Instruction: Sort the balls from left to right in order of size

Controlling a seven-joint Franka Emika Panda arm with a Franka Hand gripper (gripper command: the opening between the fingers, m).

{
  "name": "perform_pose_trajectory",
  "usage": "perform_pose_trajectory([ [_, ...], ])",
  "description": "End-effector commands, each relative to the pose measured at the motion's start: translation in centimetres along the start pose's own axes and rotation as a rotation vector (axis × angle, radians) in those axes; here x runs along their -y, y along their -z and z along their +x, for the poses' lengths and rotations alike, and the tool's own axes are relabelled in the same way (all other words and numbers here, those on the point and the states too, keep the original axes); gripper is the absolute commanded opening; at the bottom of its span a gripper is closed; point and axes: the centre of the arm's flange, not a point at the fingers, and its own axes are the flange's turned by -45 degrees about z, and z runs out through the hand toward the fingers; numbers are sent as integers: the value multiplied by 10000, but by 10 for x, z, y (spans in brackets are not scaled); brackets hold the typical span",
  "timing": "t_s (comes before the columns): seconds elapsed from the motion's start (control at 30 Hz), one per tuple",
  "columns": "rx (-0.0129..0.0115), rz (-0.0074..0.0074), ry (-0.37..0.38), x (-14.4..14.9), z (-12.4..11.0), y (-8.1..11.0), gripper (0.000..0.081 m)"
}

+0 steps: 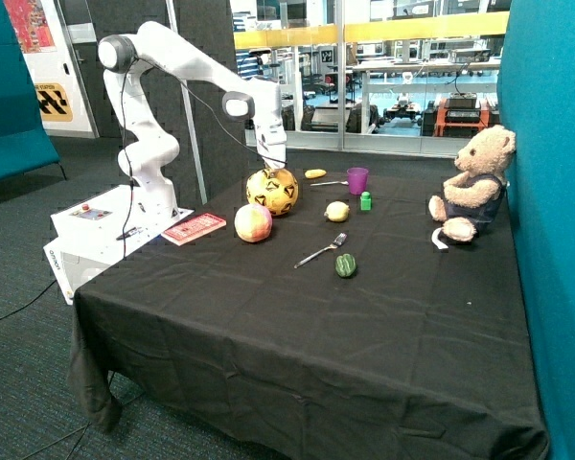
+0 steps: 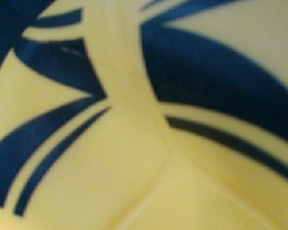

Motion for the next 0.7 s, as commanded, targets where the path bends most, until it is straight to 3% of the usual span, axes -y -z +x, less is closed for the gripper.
perform_pose_trajectory([
  [0.0,-7,-2,3,-1,-2,1,756],
  [0.27,-7,-2,-12,0,-2,5,797],
  [0.33,-7,-2,-28,0,-2,5,772],
  [0.47,-7,-2,-57,-1,-2,6,805],
  [0.53,-7,-2,-55,0,-2,6,770],
  [0.67,-7,-2,-55,0,-2,7,799],
])
